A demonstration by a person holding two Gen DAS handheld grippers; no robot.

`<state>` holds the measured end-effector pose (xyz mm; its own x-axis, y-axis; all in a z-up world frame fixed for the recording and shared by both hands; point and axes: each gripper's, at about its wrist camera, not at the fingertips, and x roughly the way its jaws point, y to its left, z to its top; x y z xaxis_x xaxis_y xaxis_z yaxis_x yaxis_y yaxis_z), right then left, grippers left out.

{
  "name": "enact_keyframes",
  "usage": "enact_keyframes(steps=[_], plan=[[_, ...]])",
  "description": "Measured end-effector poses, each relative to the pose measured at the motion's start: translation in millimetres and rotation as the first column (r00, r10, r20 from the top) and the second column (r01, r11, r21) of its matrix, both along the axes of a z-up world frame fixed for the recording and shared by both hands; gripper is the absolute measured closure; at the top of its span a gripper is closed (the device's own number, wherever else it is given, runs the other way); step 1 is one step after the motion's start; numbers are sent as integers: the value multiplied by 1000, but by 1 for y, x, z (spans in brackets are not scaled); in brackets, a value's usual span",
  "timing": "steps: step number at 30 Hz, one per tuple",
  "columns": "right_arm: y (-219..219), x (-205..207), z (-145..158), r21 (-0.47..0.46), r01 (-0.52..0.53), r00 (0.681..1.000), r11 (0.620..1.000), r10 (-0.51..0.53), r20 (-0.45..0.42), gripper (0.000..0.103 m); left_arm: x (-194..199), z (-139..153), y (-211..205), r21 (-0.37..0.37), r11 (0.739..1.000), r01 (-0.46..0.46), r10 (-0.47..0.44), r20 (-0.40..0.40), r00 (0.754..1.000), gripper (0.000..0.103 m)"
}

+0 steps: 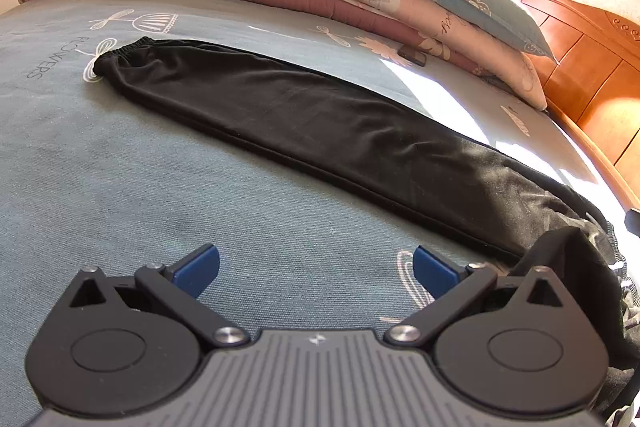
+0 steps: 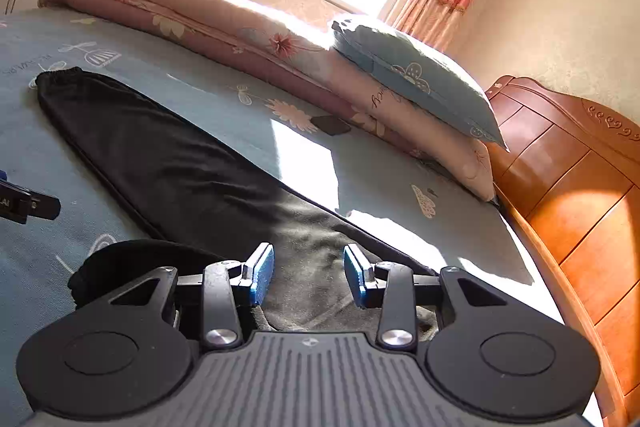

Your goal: Fold clothes

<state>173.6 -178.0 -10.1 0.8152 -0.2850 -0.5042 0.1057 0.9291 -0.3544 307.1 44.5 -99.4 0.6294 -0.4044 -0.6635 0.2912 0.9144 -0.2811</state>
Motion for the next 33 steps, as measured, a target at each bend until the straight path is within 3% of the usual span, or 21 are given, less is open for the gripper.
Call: enact_keyframes(steps=[2, 4, 6, 8, 11, 15, 20, 23, 25, 29, 33], plan=[[14, -13, -4, 89, -129, 990, 988, 133, -38, 59, 3, -2, 1, -4, 1000, -9, 9, -15, 1000, 1], [32, -25, -20, 166, -260, 953, 951, 280, -113, 59, 2, -2, 2, -5, 1000, -9, 9, -15, 1000, 1], [44, -29, -42, 143, -315, 925, 938, 337, -175, 59, 0, -1, 2, -1, 1000, -5, 5, -8, 1000, 1], [57, -30, -68, 71, -353, 901, 933, 360, -242, 59, 0, -1, 1, 2, 1000, -2, 2, -5, 1000, 1], [58, -22, -85, 24, -385, 885, 923, 377, -272, 59, 0, -3, 0, 8, 1000, -1, 1, -8, 1000, 1], [47, 1, -94, 54, -397, 868, 916, 394, -302, 59, 2, -5, -2, 16, 1000, -3, 4, -15, 1000, 1], [19, 31, -83, 103, -331, 898, 938, 347, -270, 58, 4, -7, -6, 31, 999, 19, -18, -28, 999, 1], [10, 31, -73, 142, -345, 891, 928, 371, -260, 58, 3, -8, -12, 42, 996, 73, -71, -48, 996, 1], [13, 18, -71, 119, -419, 860, 900, 436, -266, 54, 1, -8, -18, 53, 993, 109, -106, -55, 993, 1], [25, 11, -92, -58, -498, 821, 865, 449, -352, 53, -4, -10, -25, 40, 987, 157, -154, -68, 986, 1], [30, 15, -103, -132, -524, 820, 841, 456, -347, 56, -8, -10, -27, 52, 983, 176, -173, -60, 983, 1]])
